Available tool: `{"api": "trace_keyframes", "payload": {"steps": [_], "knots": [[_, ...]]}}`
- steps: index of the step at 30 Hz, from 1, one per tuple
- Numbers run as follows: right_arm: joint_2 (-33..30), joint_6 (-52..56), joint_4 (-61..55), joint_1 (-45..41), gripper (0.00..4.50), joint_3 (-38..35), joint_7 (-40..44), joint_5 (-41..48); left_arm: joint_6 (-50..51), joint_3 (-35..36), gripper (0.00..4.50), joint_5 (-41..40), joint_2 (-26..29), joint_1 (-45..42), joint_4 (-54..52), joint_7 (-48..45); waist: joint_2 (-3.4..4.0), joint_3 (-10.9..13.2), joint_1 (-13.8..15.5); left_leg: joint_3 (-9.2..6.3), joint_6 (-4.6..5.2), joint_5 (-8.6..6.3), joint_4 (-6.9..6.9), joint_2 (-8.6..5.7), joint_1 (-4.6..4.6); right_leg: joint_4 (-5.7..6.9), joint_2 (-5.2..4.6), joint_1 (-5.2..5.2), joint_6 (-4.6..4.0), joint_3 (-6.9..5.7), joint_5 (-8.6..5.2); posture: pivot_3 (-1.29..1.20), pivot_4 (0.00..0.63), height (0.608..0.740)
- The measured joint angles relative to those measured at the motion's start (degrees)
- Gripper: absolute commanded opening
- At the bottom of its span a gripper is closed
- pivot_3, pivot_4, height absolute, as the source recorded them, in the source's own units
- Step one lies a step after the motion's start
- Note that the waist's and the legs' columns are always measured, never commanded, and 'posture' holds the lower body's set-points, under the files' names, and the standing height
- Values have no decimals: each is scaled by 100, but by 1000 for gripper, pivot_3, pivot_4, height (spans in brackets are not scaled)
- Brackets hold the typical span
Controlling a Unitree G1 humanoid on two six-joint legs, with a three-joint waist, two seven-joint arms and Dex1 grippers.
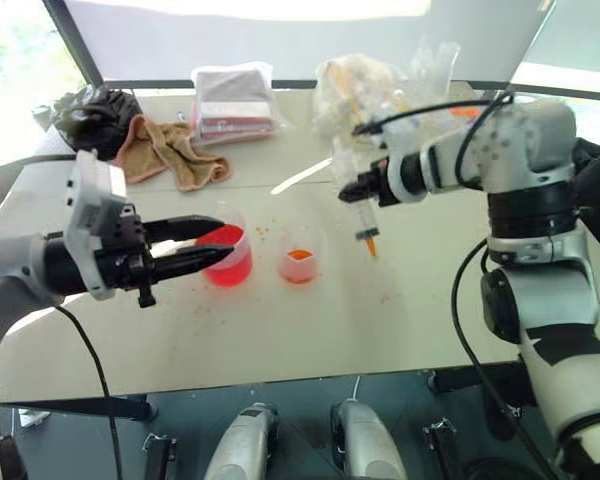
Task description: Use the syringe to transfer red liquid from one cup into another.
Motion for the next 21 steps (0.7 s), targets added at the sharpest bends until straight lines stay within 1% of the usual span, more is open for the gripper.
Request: {"api": "trace_keyframes", "payload": {"steps": [5, 12, 14, 15, 18, 19, 21], "knots": [[-61, 0, 417, 54, 1364, 462, 89, -26, -177, 0, 1956, -8, 115, 231, -112, -23, 1, 0, -9, 4, 3, -3, -2, 0, -1, -2, -1, -2, 0, 1, 0, 0, 150, 736], [78, 1, 672, 166, 1364, 628, 61, -221, -216, -13, 1956, -136, 157, 198, -88, 181, 1, 1, -13, 3, 3, -3, -4, 1, -1, -1, 1, -4, 3, 1, 2, 0, 150, 736], [119, 1, 712, 165, 2363, 643, 91, -256, -215, -14, 1984, -237, 159, 140, -40, 261, 1, 1, -12, 3, 3, -3, -3, 1, -1, -1, 2, -4, 5, 1, 3, 0, 150, 736], [134, 1, 720, 165, 2627, 651, 100, -278, -215, -18, 1984, -250, 170, 136, -34, 279, 1, 1, -12, 3, 3, -3, -3, 0, -1, -1, 3, -4, 7, 0, 4, 0, 150, 736], [139, 1, 723, 165, 4151, 658, 133, -336, -212, -121, 1984, -255, 214, 62, 17, 370, 1, 1, -9, 3, 3, -3, -3, 0, -1, 0, 6, -4, 10, 0, 6, 0, 150, 736], [146, 1, 718, 165, 4489, 658, 152, -358, -212, -193, 1984, -255, 214, 12, 60, 411, 1, 1, -3, 3, 3, -3, -2, 0, 0, -1, 9, -3, 12, 0, 7, 0, 150, 736], [141, 1, 702, 165, 4489, 657, 205, -382, -212, -289, 1984, -254, 213, -17, 124, 484, 1, 1, -8, 3, 3, -3, -2, 0, -1, -1, 9, -3, 13, 0, 7, 0, 150, 736]]}}
